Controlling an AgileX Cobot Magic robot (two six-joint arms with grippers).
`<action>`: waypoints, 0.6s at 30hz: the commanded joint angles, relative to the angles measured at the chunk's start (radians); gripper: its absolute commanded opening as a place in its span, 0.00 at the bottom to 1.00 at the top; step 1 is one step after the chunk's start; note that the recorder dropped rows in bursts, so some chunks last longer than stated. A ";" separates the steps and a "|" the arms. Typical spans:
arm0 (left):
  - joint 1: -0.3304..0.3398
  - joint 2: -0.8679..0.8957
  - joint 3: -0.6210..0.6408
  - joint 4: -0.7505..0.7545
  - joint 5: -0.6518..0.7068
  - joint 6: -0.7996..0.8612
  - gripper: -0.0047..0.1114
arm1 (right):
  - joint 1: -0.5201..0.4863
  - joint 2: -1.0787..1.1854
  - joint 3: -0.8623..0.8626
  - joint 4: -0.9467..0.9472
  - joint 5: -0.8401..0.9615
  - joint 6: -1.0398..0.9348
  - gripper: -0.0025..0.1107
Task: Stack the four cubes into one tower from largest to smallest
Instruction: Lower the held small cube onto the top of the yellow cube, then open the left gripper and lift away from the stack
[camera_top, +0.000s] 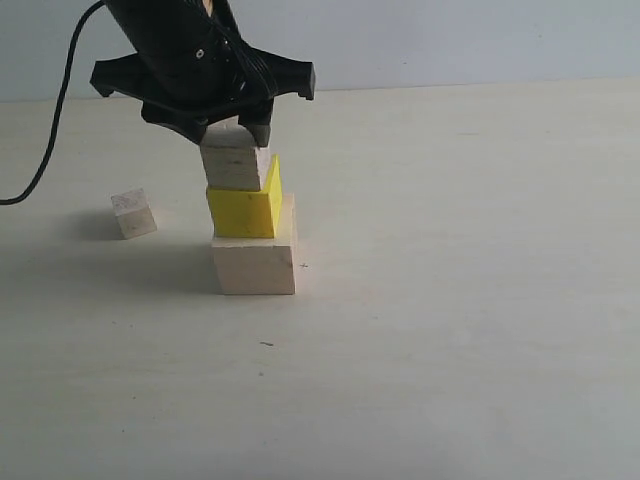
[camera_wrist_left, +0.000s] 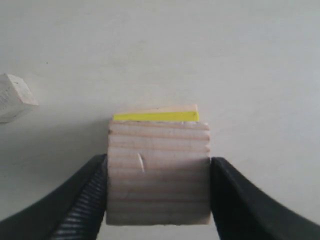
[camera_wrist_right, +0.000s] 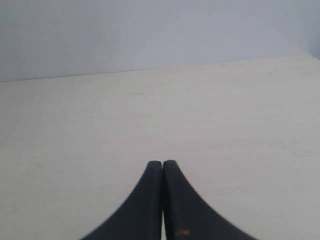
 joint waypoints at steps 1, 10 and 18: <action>0.003 -0.011 0.004 0.014 0.010 -0.020 0.05 | -0.007 -0.007 0.004 -0.006 -0.006 -0.008 0.02; 0.003 -0.009 0.004 0.014 0.010 -0.060 0.05 | -0.007 -0.007 0.004 -0.003 -0.006 -0.008 0.02; 0.003 -0.008 0.004 0.010 0.012 -0.073 0.05 | -0.007 -0.007 0.004 -0.003 -0.006 -0.008 0.02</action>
